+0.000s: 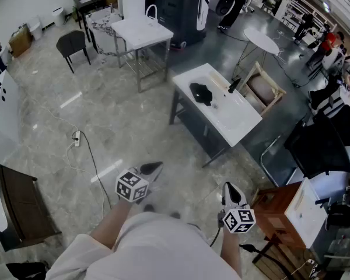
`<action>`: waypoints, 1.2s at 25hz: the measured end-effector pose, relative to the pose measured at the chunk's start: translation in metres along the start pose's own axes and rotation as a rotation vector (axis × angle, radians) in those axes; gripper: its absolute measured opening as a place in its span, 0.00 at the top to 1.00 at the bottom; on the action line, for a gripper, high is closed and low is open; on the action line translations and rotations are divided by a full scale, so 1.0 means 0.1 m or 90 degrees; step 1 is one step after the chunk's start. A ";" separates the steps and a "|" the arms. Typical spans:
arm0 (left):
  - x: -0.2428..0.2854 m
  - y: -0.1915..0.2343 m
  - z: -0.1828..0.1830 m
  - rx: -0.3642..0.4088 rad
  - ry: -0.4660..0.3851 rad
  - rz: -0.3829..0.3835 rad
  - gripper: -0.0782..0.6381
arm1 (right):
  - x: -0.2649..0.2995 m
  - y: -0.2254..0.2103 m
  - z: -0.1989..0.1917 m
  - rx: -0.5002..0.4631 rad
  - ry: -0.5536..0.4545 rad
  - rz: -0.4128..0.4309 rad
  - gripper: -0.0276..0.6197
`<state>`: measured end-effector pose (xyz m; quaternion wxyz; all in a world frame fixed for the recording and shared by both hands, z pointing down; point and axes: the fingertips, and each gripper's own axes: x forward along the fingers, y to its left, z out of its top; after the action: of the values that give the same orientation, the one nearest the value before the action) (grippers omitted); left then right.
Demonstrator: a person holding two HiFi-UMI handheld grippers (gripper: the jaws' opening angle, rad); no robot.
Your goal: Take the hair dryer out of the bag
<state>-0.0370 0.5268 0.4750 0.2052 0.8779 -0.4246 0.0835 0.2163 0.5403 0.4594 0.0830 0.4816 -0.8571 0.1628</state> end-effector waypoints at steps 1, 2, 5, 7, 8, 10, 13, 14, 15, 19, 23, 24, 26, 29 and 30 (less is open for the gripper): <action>-0.02 0.01 0.01 0.000 0.000 -0.001 0.89 | 0.01 0.03 0.01 -0.001 0.000 0.001 0.95; -0.03 0.02 0.02 0.000 0.000 -0.002 0.89 | 0.01 0.05 0.03 -0.001 0.000 0.003 0.95; -0.05 0.01 0.02 0.001 0.000 -0.005 0.89 | 0.01 0.09 0.03 -0.002 -0.001 0.004 0.95; -0.05 0.01 0.00 0.002 0.001 -0.007 0.89 | 0.01 0.11 0.01 -0.003 -0.001 0.005 0.95; -0.05 0.01 -0.01 0.003 0.002 -0.008 0.89 | 0.01 0.12 0.01 -0.004 -0.001 0.005 0.95; -0.07 0.01 -0.04 0.004 0.003 -0.011 0.89 | 0.00 0.15 -0.01 -0.003 -0.001 0.005 0.95; -0.10 0.02 -0.06 0.004 0.008 -0.015 0.89 | 0.00 0.19 -0.01 0.002 -0.002 0.002 0.95; -0.11 0.02 -0.07 0.004 0.010 -0.016 0.89 | 0.00 0.21 -0.02 0.005 -0.003 0.001 0.95; -0.12 0.03 -0.08 0.004 0.012 -0.018 0.89 | 0.00 0.23 -0.02 0.008 -0.003 0.000 0.95; -0.20 0.09 -0.12 0.003 0.018 -0.025 0.89 | 0.00 0.32 -0.06 0.018 0.001 -0.008 0.95; -0.28 0.16 -0.18 0.000 0.023 -0.034 0.89 | -0.02 0.43 -0.15 0.027 0.005 -0.027 0.95; -0.30 0.19 -0.20 0.000 0.024 -0.037 0.89 | -0.02 0.46 -0.18 0.030 0.006 -0.032 0.95; -0.32 0.24 -0.23 0.001 0.028 -0.044 0.89 | -0.01 0.52 -0.22 0.035 0.006 -0.043 0.95; -0.36 0.29 -0.31 0.004 0.035 -0.052 0.89 | -0.01 0.61 -0.29 0.042 0.008 -0.053 0.95; -0.38 0.30 -0.33 0.005 0.037 -0.054 0.89 | -0.02 0.65 -0.32 0.044 0.008 -0.055 0.95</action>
<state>-0.0831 0.5514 0.5011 0.2172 0.8933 -0.3801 0.1021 0.1616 0.5844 0.4755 0.0786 0.5199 -0.8288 0.1915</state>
